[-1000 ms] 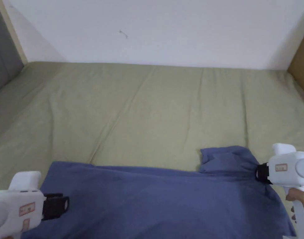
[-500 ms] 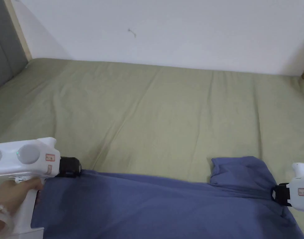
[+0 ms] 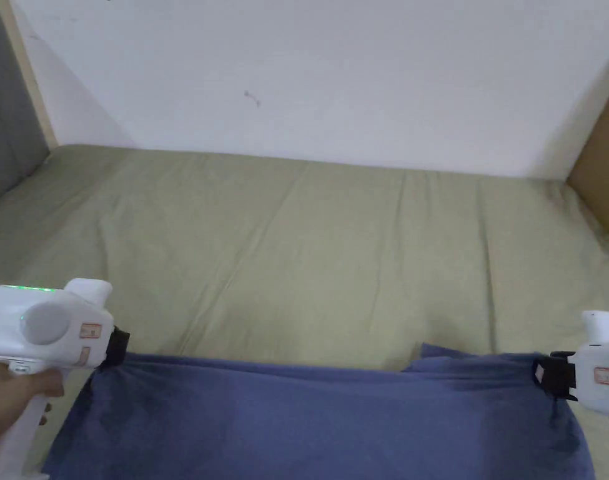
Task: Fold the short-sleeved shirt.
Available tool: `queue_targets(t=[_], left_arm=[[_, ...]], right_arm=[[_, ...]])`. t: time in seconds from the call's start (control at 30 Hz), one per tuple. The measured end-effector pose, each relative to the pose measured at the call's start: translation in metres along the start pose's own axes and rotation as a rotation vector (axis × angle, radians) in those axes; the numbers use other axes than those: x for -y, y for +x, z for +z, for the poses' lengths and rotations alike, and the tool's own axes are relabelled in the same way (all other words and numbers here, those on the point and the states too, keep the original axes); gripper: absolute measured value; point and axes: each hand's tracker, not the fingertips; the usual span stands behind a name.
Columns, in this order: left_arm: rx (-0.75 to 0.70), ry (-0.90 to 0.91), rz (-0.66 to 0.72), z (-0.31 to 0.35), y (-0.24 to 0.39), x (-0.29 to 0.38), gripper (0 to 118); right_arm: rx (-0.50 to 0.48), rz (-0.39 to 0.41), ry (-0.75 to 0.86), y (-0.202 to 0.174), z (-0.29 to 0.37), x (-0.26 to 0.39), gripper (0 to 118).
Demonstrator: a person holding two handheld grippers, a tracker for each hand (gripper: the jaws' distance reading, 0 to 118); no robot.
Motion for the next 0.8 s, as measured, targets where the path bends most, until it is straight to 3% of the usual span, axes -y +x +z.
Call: queue_targets(t=[0.17,0.37,0.47,0.73,0.77,0.8], left_arm=[[0.037,0.102,-0.002,0.082,-0.004,0.027,4],[0.050,0.108,-0.044,0.141,-0.008,0.098,4],[0.072,0.058,-0.011,0.144,-0.017,0.140,4],[0.034,-0.106,-0.025,0.122,-0.015,0.218,4],[0.023,-0.117,-0.040,0.119,-0.014,0.222,7],[0.008,-0.125,-0.049,0.117,-0.013,0.224,17]], right_arm=[[-0.008,-0.004,0.079,-0.004,0.075,0.025,1],[-0.005,0.022,0.060,-0.012,0.144,0.109,1],[0.016,0.060,-0.037,-0.014,0.150,0.167,1],[0.035,0.009,-0.166,-0.002,0.118,0.266,1],[0.035,0.005,-0.162,-0.002,0.116,0.270,6],[0.035,-0.002,-0.161,-0.003,0.117,0.271,19]])
